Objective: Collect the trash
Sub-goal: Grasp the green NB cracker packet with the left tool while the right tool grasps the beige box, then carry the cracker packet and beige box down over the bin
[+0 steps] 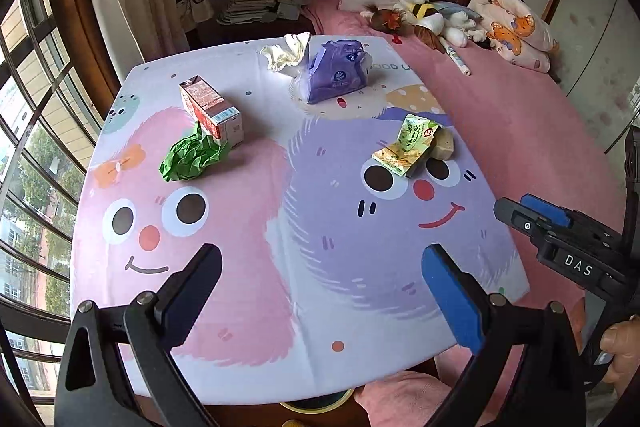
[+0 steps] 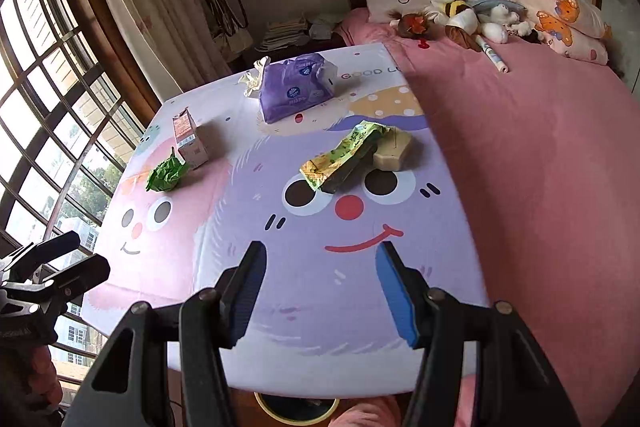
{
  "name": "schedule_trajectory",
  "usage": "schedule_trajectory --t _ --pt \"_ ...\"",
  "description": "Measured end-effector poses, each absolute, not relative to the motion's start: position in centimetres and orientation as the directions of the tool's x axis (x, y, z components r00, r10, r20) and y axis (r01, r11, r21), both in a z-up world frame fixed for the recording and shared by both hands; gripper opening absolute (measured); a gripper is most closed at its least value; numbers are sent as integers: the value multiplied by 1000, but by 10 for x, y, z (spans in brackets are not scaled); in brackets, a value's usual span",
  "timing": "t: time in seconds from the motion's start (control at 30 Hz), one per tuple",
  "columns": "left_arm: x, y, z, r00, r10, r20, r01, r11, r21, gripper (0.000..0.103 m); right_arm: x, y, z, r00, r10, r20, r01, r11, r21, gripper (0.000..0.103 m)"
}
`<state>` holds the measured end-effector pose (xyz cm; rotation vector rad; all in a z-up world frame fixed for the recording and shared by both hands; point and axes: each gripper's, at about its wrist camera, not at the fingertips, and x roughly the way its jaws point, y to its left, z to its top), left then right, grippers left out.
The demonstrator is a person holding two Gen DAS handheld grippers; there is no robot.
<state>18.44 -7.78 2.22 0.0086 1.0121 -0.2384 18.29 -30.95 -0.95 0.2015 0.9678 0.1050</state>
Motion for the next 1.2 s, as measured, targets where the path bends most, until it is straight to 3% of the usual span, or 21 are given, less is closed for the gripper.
schedule_trajectory --t 0.3,0.43,0.63,0.83,0.93,0.97,1.0,1.07,1.2 --pt "291 -187 -44 342 -153 -927 277 959 -56 99 267 -377 -61 457 227 -860 10 966 260 57" --pt "322 -219 -78 274 -125 -954 283 958 -45 89 287 -402 -78 417 245 -875 23 960 279 57" --pt "354 -245 -109 224 -79 -971 272 962 -16 86 309 -420 -88 391 286 -875 11 949 315 57" --pt "368 -253 -115 222 -82 -972 280 960 -17 61 331 -413 -89 384 314 -868 -107 949 295 57" --pt "370 -249 -114 227 -78 -971 264 964 -16 42 343 -403 -91 367 330 -870 -203 941 271 57" --pt "370 -246 -113 232 -73 -970 253 967 -13 29 347 -398 -92 359 337 -870 -239 935 263 58" --pt "368 -241 -113 226 -80 -971 238 971 -24 27 350 -394 -92 352 347 -869 -283 925 254 58" --pt "365 -231 -111 228 -87 -970 203 978 -40 25 353 -384 -92 338 365 -867 -377 897 231 70" --pt "357 -206 -103 239 -103 -966 145 987 -69 24 351 -363 -92 324 383 -865 -575 806 141 76"
